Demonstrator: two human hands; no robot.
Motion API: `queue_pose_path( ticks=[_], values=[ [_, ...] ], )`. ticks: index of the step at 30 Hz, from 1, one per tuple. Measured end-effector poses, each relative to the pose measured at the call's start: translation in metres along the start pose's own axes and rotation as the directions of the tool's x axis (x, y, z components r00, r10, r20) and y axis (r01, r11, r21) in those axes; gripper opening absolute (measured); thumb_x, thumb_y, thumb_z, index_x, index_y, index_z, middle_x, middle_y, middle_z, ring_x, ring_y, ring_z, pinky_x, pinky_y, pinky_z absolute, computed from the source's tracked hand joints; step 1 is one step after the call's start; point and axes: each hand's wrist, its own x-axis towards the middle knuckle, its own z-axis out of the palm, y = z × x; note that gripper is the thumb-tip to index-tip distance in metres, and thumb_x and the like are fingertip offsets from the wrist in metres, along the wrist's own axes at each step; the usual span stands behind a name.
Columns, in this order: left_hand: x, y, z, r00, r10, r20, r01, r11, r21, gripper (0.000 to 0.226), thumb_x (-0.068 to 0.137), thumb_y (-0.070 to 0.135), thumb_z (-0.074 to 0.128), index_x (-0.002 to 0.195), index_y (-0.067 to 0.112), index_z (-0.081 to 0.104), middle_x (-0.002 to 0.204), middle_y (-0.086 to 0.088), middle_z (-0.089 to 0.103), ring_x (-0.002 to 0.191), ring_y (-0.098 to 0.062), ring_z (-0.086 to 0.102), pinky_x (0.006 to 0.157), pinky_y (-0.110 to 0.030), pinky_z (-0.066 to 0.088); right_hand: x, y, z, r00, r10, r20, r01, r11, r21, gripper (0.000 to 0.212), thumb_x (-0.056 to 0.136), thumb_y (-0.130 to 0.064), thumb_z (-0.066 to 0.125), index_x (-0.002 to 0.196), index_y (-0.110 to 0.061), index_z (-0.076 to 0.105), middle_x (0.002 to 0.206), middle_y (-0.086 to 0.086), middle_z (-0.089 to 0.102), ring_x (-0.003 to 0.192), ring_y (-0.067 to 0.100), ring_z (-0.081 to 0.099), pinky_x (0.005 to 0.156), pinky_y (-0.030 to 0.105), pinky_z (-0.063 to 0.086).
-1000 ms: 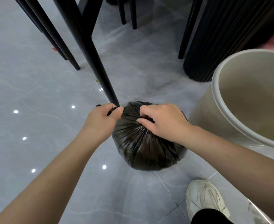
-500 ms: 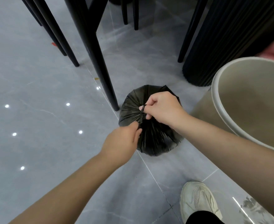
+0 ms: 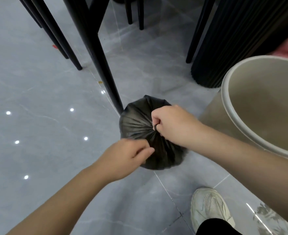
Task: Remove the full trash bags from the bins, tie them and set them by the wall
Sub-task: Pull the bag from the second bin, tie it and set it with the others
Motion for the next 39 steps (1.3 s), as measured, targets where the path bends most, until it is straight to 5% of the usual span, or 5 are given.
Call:
queue_pose_path(
  ticks=[10,17,22,31,39],
  values=[
    [0.019,-0.020,-0.014,0.877,-0.193,-0.439,0.009,0.922,-0.387,0.019,0.088,0.010,0.058,0.095,0.027,0.061,0.089,0.005,0.064,0.080,-0.011,0.057,0.064,-0.014,0.043,-0.021,0.035,0.033,0.812,-0.575,-0.101,0.511,0.784,-0.351,0.018,0.069,0.002,0.068,0.073,-0.012,0.056,0.078,0.002,0.051,0.067,0.021,0.049,0.050,0.032,0.043],
    [0.022,-0.013,-0.016,0.925,0.106,-0.364,-0.185,0.964,-0.191,0.069,0.084,-0.001,0.059,0.141,0.027,0.032,0.142,0.002,0.038,0.131,-0.003,0.036,0.105,-0.014,0.030,-0.025,0.052,0.037,0.715,-0.696,-0.056,0.666,0.704,-0.245,0.012,0.078,-0.003,0.066,0.084,-0.011,0.061,0.091,0.000,0.057,0.084,0.018,0.053,0.051,0.032,0.046],
    [0.026,-0.007,-0.027,0.886,0.450,-0.109,-0.386,0.848,0.364,0.058,0.080,0.011,0.051,0.135,0.029,0.048,0.152,0.011,0.033,0.144,-0.016,0.020,0.113,-0.037,0.024,-0.029,0.052,0.034,0.672,-0.741,-0.004,0.733,0.666,-0.138,0.007,0.086,-0.010,0.060,0.084,-0.013,0.065,0.091,-0.001,0.062,0.082,0.016,0.054,0.061,0.024,0.045],
    [0.027,-0.008,-0.009,0.916,0.399,-0.035,-0.346,0.832,0.434,0.021,0.093,0.031,0.034,0.079,0.019,0.045,0.067,0.008,0.046,0.062,-0.014,0.041,0.062,-0.026,0.035,-0.031,0.055,0.030,0.667,-0.737,-0.109,0.735,0.675,-0.069,0.009,0.089,-0.010,0.061,0.088,-0.015,0.069,0.093,-0.003,0.064,0.088,0.015,0.058,0.069,0.030,0.050],
    [0.025,0.006,-0.014,0.984,-0.170,0.045,0.173,0.888,-0.426,0.034,0.098,0.017,0.043,0.065,0.012,0.046,0.049,0.008,0.045,0.044,-0.007,0.039,0.046,-0.020,0.034,-0.033,0.053,0.048,0.882,-0.348,-0.319,0.459,0.787,0.411,0.010,0.077,-0.007,0.072,0.080,-0.017,0.073,0.097,-0.004,0.057,0.092,0.006,0.056,0.084,0.015,0.041]
  ],
)
